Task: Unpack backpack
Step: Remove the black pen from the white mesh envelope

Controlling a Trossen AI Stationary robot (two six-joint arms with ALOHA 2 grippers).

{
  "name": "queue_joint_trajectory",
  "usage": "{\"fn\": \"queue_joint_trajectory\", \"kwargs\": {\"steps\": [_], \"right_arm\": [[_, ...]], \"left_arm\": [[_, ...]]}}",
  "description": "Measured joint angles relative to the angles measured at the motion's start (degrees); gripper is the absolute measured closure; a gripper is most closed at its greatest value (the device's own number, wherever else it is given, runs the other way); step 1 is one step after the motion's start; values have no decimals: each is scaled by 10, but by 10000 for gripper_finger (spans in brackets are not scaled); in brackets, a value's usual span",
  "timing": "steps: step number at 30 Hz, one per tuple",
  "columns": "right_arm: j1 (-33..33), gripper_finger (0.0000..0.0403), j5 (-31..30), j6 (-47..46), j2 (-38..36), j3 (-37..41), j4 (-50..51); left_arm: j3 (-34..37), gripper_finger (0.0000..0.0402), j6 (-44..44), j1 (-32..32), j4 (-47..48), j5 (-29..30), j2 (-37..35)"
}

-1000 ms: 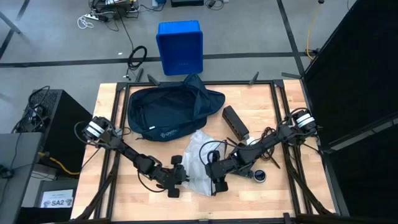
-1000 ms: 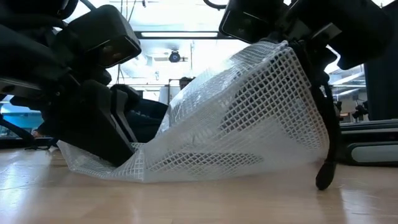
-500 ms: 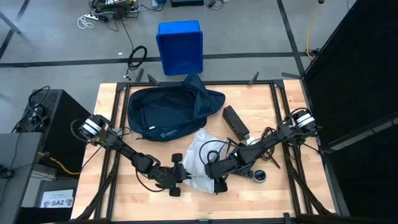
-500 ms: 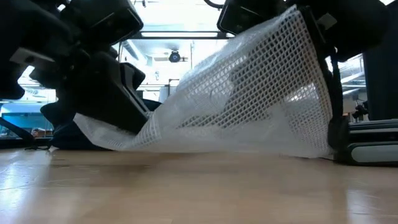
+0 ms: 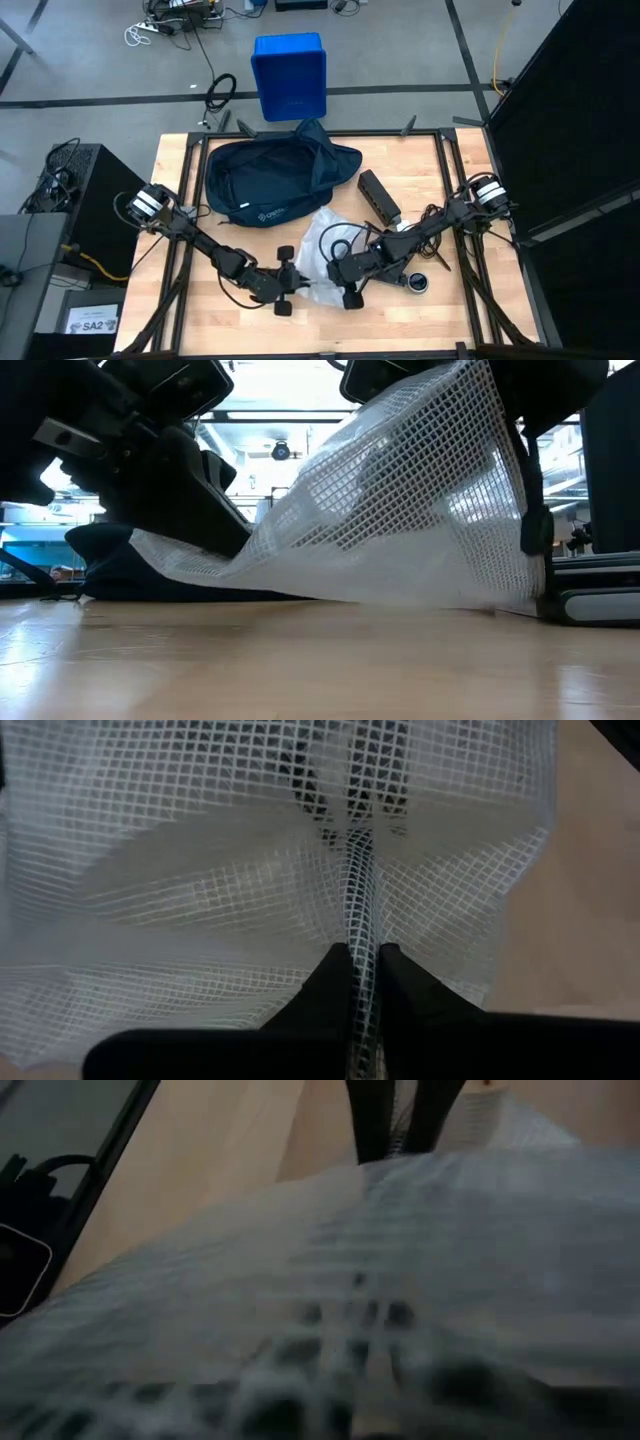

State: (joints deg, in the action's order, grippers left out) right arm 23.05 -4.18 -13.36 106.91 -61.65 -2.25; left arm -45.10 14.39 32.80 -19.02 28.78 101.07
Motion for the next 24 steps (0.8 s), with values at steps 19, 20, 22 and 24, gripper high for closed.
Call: {"fn": "queue_joint_trajectory", "kwargs": {"steps": [19, 20, 22, 24], "right_arm": [[-4, 396, -6, 25, 0, -1, 36], [-4, 397, -7, 28, 0, -1, 41], [-4, 397, -1, 31, 0, 0, 52], [-4, 397, 1, 31, 0, 1, 55]], "left_arm": [[-4, 374, 27, -2, 26, -29, -9], [-4, 364, 31, -2, 40, -33, -12], [-2, 341, 39, -1, 74, -48, -18], [0, 320, 47, 0, 95, -60, -33]]}}
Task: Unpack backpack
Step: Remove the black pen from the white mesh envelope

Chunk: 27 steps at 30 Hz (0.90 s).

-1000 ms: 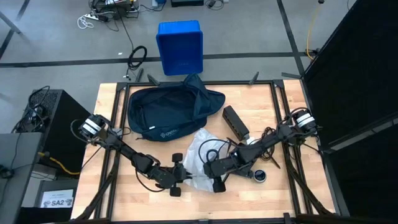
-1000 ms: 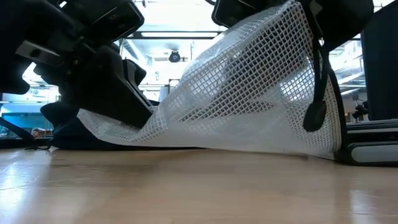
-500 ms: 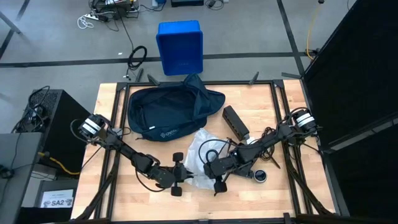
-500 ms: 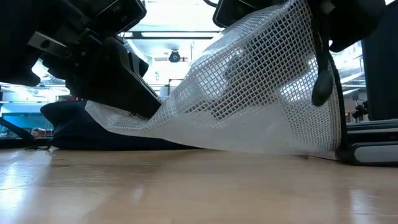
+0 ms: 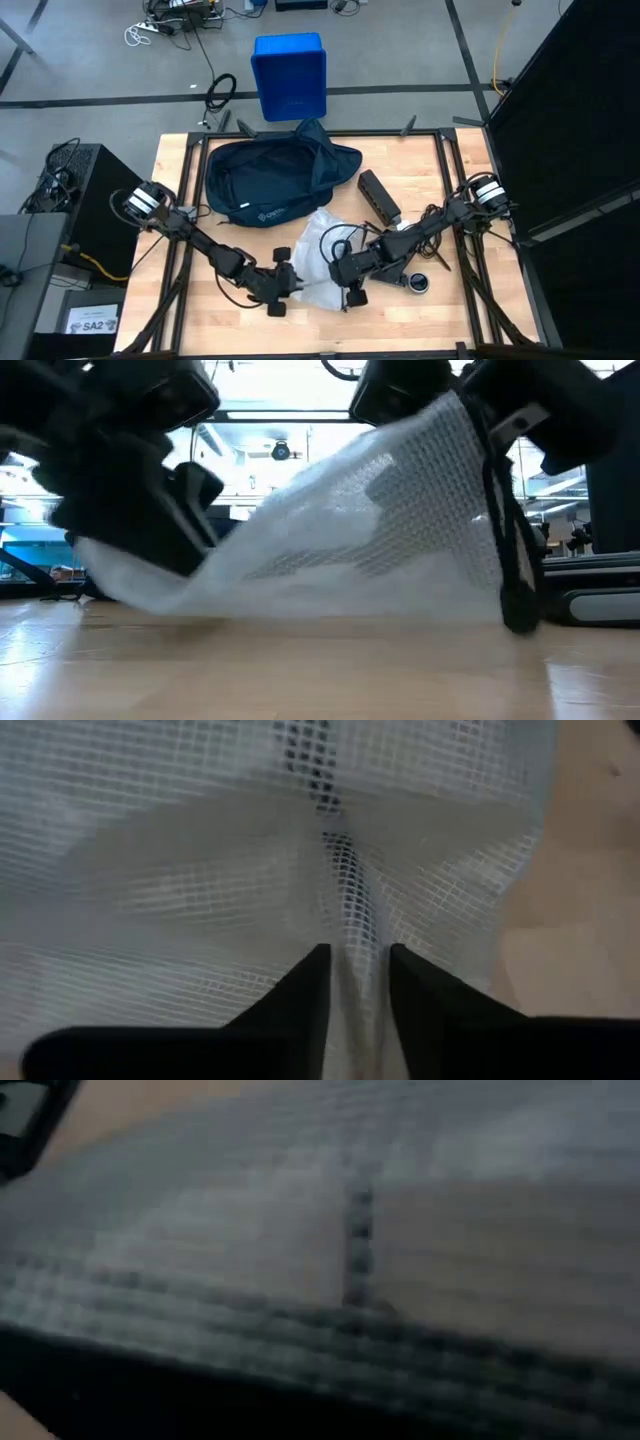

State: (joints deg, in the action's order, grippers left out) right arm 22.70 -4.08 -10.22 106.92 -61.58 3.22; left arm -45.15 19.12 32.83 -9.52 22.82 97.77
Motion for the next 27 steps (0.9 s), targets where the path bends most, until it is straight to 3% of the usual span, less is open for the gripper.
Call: {"fn": "queue_joint_trajectory", "kwargs": {"steps": [5, 10, 16, 27], "right_arm": [[-3, 397, -4, -2, 0, 0, 2], [-2, 397, -2, -2, 0, 0, 12], [2, 397, -13, -16, -1, -7, 58], [18, 397, -18, -3, -2, -68, 84]], "left_arm": [[-1, 284, 3, 5, 26, 7, -51], [-2, 276, -37, 10, 21, 37, -96], [-2, 275, -56, 5, 25, 102, -101], [0, 275, -127, -30, -51, 121, -97]]}}
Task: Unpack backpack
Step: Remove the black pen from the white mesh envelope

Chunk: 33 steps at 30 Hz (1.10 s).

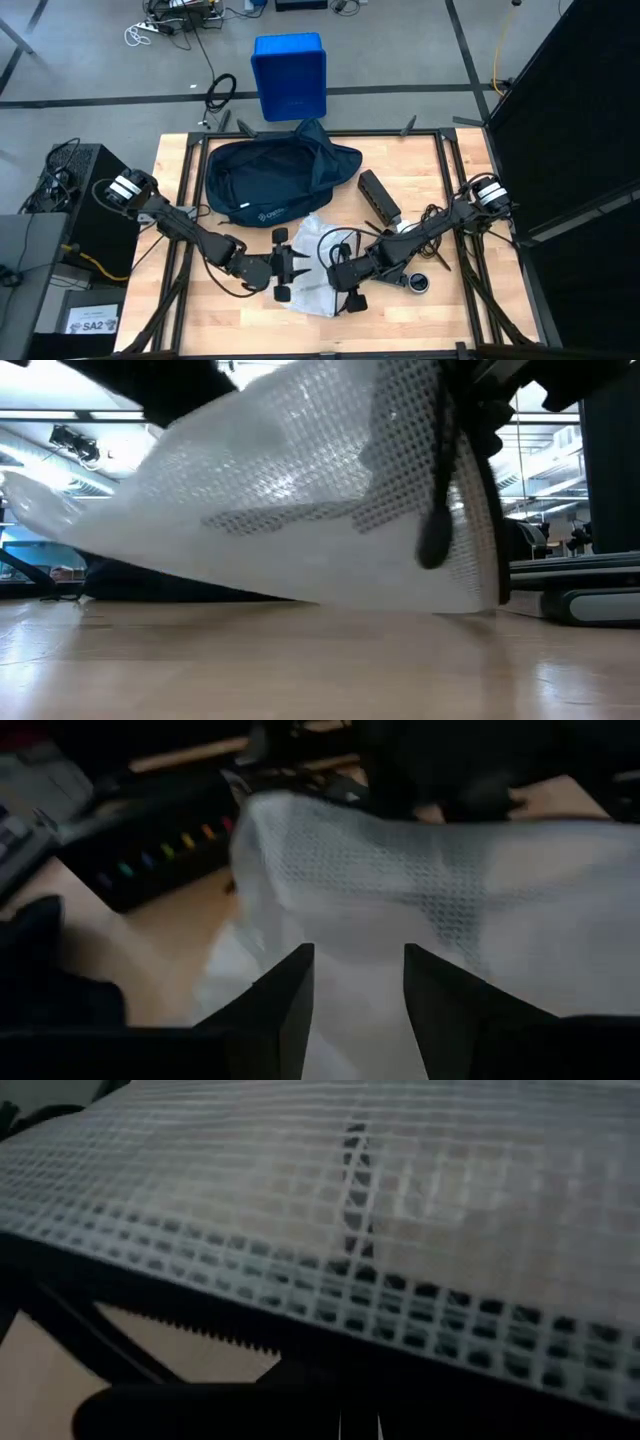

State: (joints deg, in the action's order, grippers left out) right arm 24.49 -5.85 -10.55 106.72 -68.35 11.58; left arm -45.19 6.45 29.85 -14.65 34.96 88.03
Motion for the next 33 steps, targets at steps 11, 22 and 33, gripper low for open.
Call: {"fn": "queue_joint_trajectory", "kwargs": {"steps": [11, 22, 33], "right_arm": [[11, 397, -19, -46, 0, 0, 136], [42, 397, -50, -118, -45, -36, 334], [111, 397, -139, -313, -151, -37, 560]], "left_arm": [[0, 275, -1, -31, -18, -27, 16], [0, 275, -2, -37, -19, -40, 23], [0, 275, 1, -37, -4, -46, 23]]}}
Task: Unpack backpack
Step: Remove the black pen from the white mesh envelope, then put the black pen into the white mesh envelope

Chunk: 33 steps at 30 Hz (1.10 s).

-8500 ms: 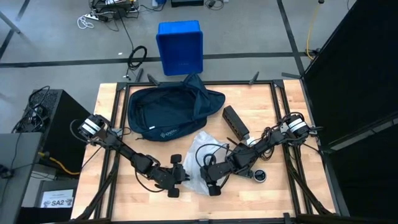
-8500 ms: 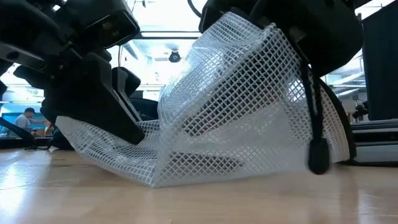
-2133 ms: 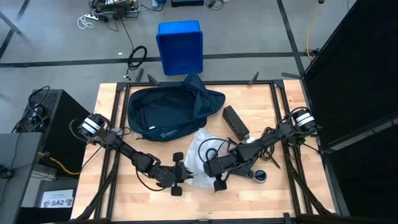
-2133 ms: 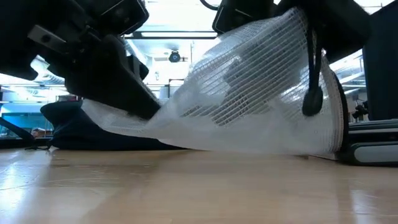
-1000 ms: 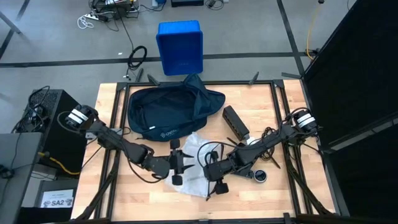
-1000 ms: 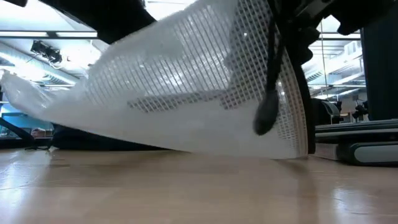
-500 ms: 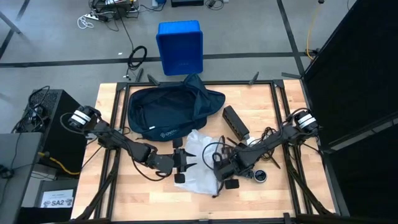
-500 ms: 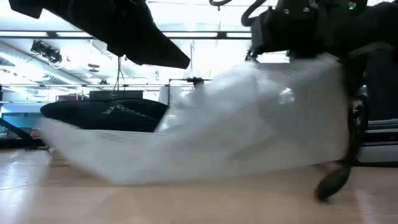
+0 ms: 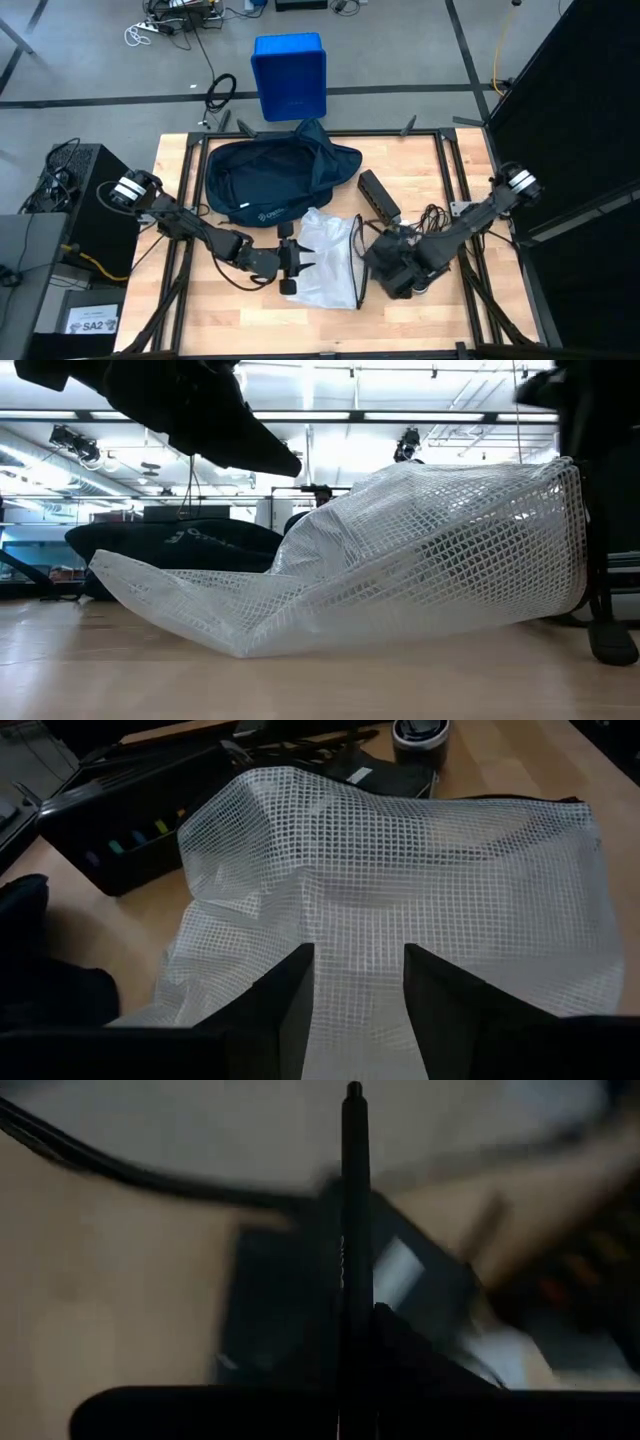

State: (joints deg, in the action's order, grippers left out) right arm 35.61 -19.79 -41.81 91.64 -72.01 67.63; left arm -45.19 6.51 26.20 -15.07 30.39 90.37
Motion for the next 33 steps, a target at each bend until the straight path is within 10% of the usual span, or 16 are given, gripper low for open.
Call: {"fn": "queue_joint_trajectory", "kwargs": {"steps": [19, 33], "right_arm": [[78, 390, 5, -331, -165, 269, -24], [77, 170, 4, -320, -179, 269, -36]], "left_arm": [[0, 275, 1, 0, -3, -28, 0], [0, 275, -53, 3, -66, -98, 0]]}}
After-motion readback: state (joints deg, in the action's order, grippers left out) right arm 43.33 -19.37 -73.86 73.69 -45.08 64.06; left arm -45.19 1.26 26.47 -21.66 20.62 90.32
